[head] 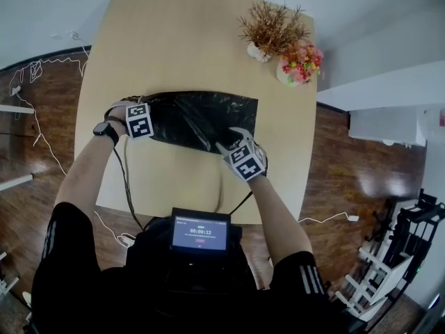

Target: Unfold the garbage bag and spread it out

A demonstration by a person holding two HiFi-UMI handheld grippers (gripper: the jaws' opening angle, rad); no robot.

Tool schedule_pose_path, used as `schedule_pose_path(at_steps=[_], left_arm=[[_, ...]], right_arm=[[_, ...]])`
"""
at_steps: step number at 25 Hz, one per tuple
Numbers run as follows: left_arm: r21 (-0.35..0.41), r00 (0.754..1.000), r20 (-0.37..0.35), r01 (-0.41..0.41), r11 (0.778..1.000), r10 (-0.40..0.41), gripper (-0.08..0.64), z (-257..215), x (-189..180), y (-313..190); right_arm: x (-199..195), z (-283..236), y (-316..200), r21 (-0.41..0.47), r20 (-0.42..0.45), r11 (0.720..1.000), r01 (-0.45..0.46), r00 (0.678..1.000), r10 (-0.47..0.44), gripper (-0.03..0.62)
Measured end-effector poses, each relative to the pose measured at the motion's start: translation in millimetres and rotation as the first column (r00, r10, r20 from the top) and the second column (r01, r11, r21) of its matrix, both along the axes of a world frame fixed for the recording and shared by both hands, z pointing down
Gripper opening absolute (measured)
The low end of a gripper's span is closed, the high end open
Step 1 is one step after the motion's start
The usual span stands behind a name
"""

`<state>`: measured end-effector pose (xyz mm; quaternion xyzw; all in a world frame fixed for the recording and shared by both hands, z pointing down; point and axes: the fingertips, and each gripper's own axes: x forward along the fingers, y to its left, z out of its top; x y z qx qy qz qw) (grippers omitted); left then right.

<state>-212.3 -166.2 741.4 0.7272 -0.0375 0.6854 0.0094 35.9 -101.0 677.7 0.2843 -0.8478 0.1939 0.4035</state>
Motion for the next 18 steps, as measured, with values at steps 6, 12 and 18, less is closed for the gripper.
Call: schedule_pose_path(at_steps=[6, 12, 18], left_arm=[[-0.078, 0.996, -0.020, 0.082, 0.994, -0.084, 0.336, 1.9, -5.0, -8.6], [-0.165, 0.993, -0.019, 0.111, 0.980, -0.116, 0.361, 1.6, -11.4, -5.4], [-0.193, 0.999, 0.027, 0.040, 0.980, -0.036, 0.417, 3.2, -22.0, 1.5]], right_arm=[[7.1, 25.8, -19.0, -0.083, -0.096, 0.991, 0.102, 0.989, -0.110, 0.304], [18.8, 42.7, -32.4, -0.147, -0.127, 0.980, 0.134, 0.980, -0.153, 0.385], [20.6, 46.7, -30.5, -0.151, -0.112, 0.974, 0.168, 0.976, -0.186, 0.426]])
